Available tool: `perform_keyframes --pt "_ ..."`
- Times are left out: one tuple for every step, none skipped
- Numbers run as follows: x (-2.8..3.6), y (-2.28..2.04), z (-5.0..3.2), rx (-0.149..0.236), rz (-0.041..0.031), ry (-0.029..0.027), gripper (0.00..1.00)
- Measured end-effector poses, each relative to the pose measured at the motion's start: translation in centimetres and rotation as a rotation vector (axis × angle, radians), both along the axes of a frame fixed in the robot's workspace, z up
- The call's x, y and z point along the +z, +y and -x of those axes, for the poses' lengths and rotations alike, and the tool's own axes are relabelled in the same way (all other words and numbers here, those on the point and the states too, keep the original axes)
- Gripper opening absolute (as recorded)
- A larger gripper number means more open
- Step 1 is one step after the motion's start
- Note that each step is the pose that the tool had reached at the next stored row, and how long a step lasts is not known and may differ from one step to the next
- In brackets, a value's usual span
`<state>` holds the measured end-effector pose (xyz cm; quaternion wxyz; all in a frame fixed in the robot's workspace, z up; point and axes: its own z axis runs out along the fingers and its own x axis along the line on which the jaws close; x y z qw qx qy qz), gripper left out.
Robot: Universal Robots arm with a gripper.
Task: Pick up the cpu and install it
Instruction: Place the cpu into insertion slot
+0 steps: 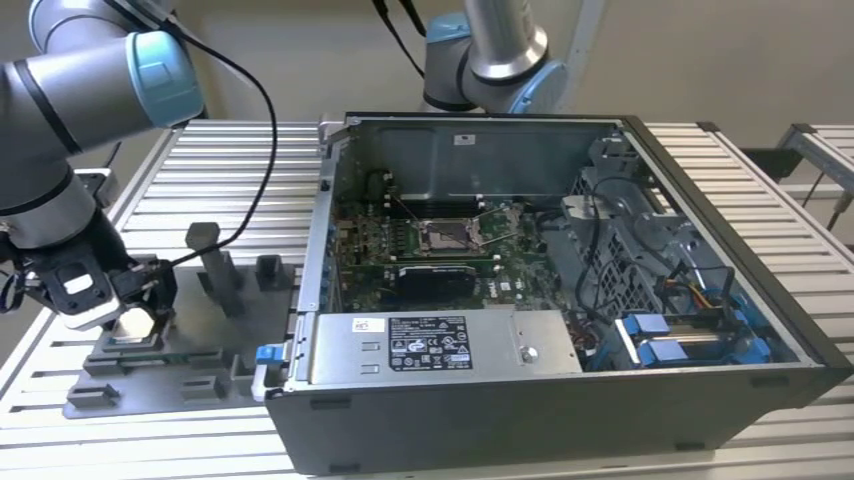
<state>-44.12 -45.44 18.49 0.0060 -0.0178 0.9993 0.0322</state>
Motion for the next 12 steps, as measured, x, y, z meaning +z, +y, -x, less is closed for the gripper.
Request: perform_keyframes --pt "0.0 -0.01 0.0 -0.005 -0.0001 0.0 1.0" --pt "0.01 -0.03 0.01 -0.01 -0.0003 0.0001 1.0" --pt "0.0 -0.05 0.01 -0.015 -0.0006 0.0 1.0" --pt "0.01 -0.07 0.02 -0.019 -0.0009 0.0 1.0" --pt "0.0 -0.08 0.02 -0.02 -0.0011 0.0 1.0" --pt "0.0 -0.09 0.03 -0.021 -0.0013 0.0 1.0" --pt "0.0 -0.1 0.05 -0.021 -0.0014 0.0 1.0" --pt "0.01 -0.11 0.06 -0.021 -0.0014 0.0001 1.0" --pt "0.01 -0.11 0.07 -0.021 -0.0015 0.0001 1.0" --pt "0.01 -0.12 0.07 -0.021 -0.0016 0.0 1.0" --pt "0.01 -0.12 0.08 -0.021 -0.0017 0.0 1.0" --pt "0.01 -0.14 0.08 -0.021 -0.0017 0.0 1.0"
